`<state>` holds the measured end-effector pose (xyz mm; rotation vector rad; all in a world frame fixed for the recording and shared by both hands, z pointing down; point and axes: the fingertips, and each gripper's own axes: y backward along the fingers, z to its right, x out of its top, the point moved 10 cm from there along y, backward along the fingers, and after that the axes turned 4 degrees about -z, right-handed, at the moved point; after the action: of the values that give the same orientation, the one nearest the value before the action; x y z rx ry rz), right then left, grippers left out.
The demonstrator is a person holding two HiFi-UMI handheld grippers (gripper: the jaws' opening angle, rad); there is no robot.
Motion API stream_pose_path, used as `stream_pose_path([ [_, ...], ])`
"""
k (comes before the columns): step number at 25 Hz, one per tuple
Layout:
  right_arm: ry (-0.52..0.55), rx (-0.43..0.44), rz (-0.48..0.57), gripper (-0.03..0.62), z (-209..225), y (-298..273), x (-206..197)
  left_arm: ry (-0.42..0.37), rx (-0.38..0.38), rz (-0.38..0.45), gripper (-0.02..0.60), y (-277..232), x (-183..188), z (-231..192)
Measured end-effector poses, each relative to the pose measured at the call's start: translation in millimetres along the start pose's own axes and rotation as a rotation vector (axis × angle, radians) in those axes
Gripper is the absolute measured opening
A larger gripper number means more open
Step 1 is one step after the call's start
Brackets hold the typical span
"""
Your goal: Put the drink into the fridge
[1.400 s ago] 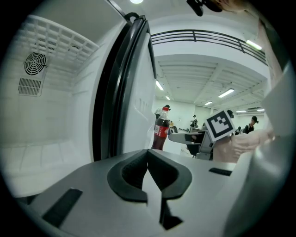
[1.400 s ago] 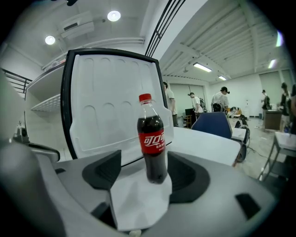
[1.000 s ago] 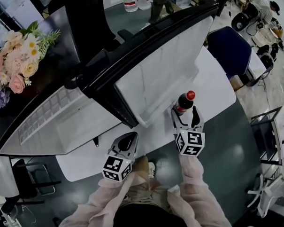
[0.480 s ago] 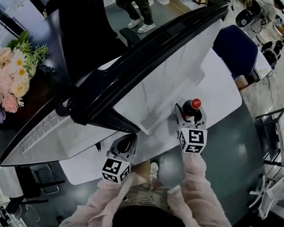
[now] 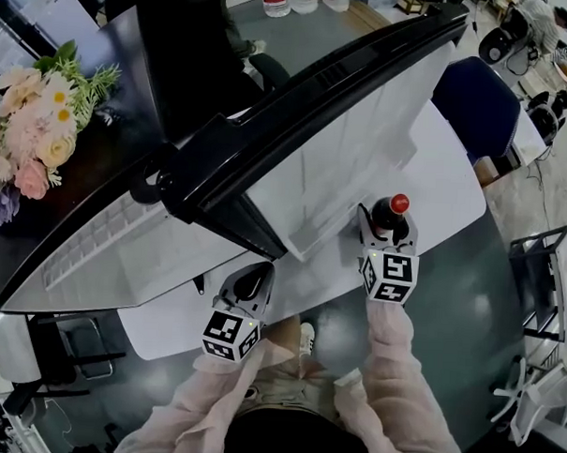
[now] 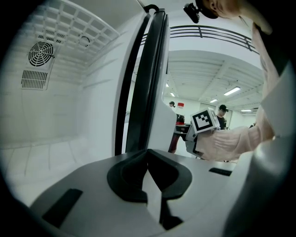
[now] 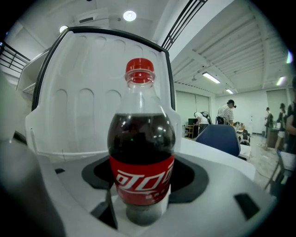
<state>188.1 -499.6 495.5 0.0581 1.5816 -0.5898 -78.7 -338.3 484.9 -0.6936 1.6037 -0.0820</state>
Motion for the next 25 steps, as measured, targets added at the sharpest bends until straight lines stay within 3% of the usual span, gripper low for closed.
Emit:
stream_pose_path([
  [6,-0.029,0.013,-0.006,0.307,1,12,-2,0.008,0.014,0.008,0.011,7,-4,2],
  [25,0.041,0.083,0.001,0.307,-27,79,1,-0.001,0.038,0.055,0.011,47,-15,19],
])
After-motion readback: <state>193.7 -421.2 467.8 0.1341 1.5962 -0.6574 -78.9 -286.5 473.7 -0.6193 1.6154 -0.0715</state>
